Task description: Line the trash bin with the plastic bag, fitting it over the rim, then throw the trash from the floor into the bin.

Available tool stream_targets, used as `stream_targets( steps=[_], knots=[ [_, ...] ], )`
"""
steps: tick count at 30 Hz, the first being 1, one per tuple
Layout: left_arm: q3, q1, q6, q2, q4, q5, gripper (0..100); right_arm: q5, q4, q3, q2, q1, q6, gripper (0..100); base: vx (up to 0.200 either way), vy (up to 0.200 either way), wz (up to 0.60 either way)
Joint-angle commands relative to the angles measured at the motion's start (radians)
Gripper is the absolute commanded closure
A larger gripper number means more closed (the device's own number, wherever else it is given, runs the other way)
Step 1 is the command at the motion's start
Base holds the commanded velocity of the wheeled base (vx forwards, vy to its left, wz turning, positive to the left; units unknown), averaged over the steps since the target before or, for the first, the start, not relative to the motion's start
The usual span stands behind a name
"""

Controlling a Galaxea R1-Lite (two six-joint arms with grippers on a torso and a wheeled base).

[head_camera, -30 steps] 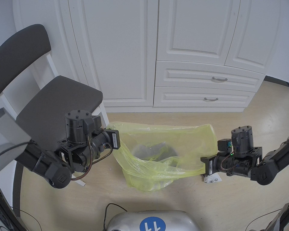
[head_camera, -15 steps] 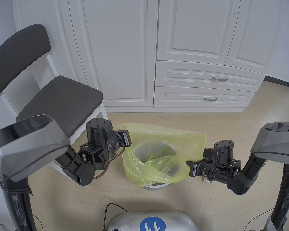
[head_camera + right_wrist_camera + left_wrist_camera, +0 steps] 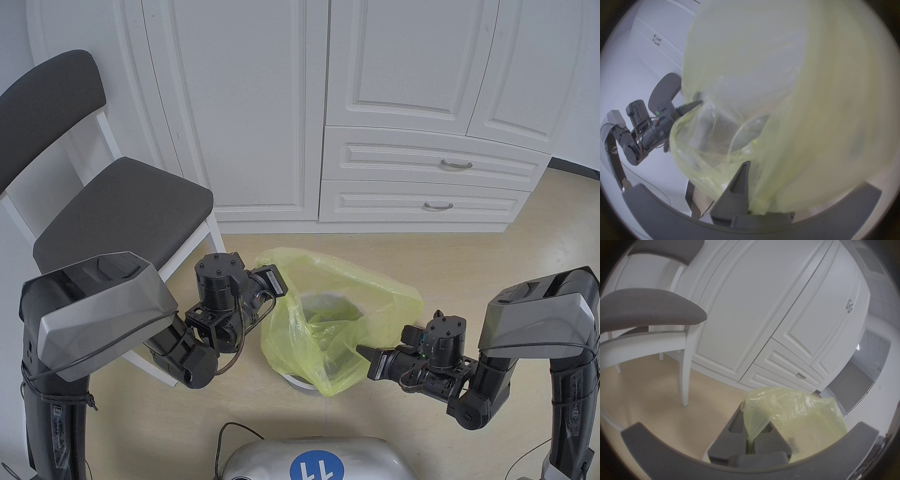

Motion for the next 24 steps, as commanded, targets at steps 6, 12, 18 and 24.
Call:
stream_targets(
  steps=[6, 12, 18, 24],
  knots=[
    [-0.208, -0.044, -0.145, 0.087, -0.042, 0.001, 100, 0.015, -0.092, 0.091, 0.028, 0.110, 0.019, 100, 0.000, 0.000, 0.00],
    [-0.335, -0.064, -0.163, 0.159, -0.008, -0.002, 100, 0.061, -0.092, 0.106, 0.026, 0.140, 0.053, 100, 0.000, 0.000, 0.00],
    [-0.355, -0.105, -0.236, 0.158, 0.014, -0.040, 100, 0.058, -0.092, 0.077, 0.034, 0.176, 0.100, 100, 0.000, 0.000, 0.00],
    [-0.357, -0.122, -0.251, 0.161, 0.012, -0.060, 100, 0.049, -0.092, 0.063, 0.058, 0.132, 0.085, 100, 0.000, 0.000, 0.00]
  ],
)
